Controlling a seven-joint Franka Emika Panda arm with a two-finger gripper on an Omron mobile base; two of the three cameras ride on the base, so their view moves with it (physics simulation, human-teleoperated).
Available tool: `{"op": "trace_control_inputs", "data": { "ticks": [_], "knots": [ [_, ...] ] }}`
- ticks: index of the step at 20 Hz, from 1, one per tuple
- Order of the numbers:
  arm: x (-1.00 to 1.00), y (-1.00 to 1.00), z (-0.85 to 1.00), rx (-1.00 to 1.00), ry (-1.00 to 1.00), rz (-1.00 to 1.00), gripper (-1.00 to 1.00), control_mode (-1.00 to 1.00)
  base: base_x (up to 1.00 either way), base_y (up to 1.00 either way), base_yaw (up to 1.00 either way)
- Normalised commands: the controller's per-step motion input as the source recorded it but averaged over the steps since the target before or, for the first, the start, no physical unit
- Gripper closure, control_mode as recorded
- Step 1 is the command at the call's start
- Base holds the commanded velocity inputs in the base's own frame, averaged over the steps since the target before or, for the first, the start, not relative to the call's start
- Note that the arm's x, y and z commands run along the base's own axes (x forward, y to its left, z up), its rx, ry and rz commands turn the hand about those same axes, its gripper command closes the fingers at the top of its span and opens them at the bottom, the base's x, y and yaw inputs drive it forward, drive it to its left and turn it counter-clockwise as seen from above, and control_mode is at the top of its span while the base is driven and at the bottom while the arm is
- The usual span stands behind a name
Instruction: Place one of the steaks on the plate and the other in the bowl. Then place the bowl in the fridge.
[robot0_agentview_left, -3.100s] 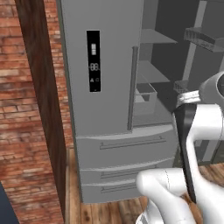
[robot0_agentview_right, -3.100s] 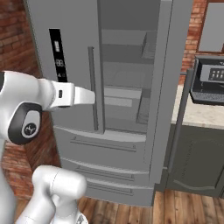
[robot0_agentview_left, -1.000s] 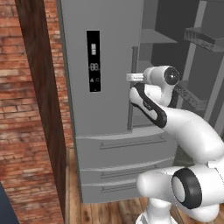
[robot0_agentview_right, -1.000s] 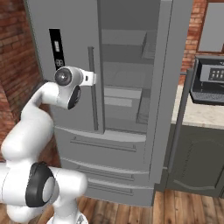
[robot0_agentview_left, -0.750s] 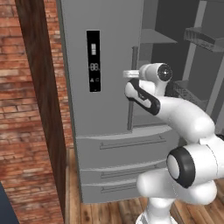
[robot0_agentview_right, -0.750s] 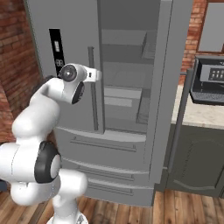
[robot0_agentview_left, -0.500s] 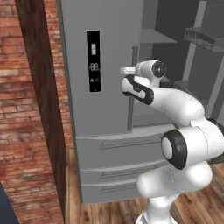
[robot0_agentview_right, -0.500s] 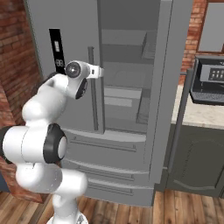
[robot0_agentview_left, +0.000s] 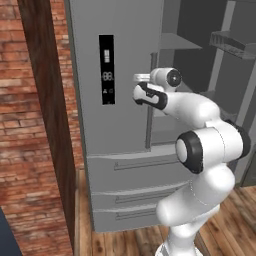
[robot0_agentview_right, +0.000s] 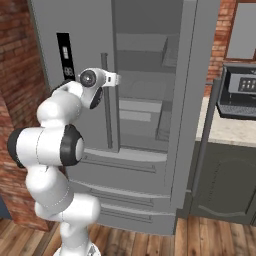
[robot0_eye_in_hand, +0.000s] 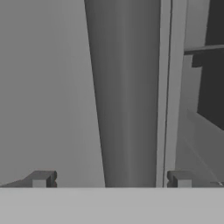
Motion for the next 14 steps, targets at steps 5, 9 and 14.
{"op": "trace_control_inputs", "data": {
  "ticks": [5,9,14],
  "knots": [
    [0.75,0.0,-0.01,0.0,0.0,0.0,-1.0,-1.0,0.0,0.0,0.0],
    [0.68,0.0,0.0,0.0,0.07,0.0,1.0,-1.0,0.0,0.0,0.0],
    [0.34,0.0,0.2,0.0,0.29,0.0,1.0,-1.0,0.0,0.0,0.0]
  ]
}}
